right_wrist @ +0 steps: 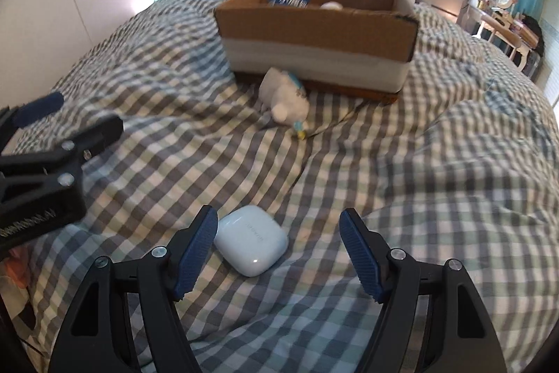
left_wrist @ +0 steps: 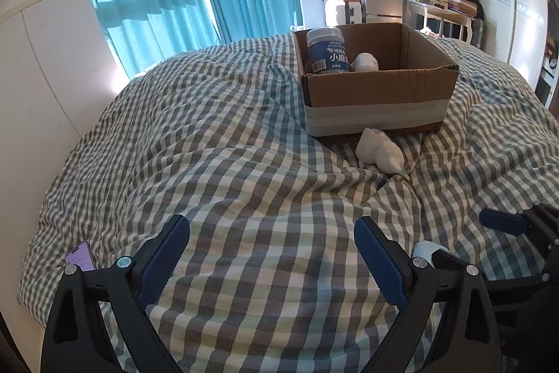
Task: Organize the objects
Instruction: 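Grasp the white earbud case with the right gripper while left grasps plush toy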
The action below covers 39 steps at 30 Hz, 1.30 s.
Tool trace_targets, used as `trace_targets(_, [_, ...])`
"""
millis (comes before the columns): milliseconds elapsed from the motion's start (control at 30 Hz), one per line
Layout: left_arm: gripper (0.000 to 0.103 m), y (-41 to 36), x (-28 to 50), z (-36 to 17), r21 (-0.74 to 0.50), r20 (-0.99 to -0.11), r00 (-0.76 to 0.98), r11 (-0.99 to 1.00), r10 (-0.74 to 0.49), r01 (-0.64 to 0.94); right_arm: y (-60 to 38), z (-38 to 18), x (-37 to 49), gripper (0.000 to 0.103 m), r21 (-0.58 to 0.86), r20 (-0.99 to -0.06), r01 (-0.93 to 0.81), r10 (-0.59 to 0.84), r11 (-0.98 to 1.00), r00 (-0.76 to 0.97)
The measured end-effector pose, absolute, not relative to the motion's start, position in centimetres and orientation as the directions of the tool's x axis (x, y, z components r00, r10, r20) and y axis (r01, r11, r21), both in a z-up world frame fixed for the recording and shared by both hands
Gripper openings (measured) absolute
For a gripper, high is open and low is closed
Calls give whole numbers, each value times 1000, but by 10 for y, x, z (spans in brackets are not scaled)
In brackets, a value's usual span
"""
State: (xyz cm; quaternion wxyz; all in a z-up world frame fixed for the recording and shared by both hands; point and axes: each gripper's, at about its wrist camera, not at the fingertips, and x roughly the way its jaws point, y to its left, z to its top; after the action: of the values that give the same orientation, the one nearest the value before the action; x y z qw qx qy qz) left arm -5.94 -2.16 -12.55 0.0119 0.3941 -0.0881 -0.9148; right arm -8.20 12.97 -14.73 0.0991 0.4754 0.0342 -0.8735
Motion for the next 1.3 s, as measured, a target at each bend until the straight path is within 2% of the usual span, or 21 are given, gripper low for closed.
trace_targets(367, [98, -25, -66, -133, 165, -743, -662, -986, -101, -34, 114, -188, -101, 70, 58, -907, 240, -151, -969, -394])
trace_targets(433, [98, -23, -67, -135, 173, -746, -657, -984, -108, -34, 116, -189, -101, 59, 83, -904, 245, -177, -966, -390])
trace_targets(533, [98, -20, -68, -136, 191, -747, -654, -981, -119, -39, 119, -188, -99, 58, 91, -898, 239, -183, -967, -400])
trace_targets(733, [98, -6, -80, -134, 189, -750, -654, -980, -101, -65, 141, -156, -90, 58, 124, -851, 214, -214, -969, -479])
trace_targets(967, [98, 35, -122, -135, 167, -755, -654, -979, -53, -114, 185, -107, -109, 58, 35, -798, 137, -110, -990, -592])
trace_targets(1167, [98, 72, -162, -156, 146, -770, -638, -977, -12, -158, 220, -87, -148, 58, 10, -779, 90, -65, -996, -624])
trace_targets(1300, [98, 85, -182, -181, 128, -804, -595, -973, 12, -193, 237, -94, -163, 58, 23, -772, 77, -66, -997, -632])
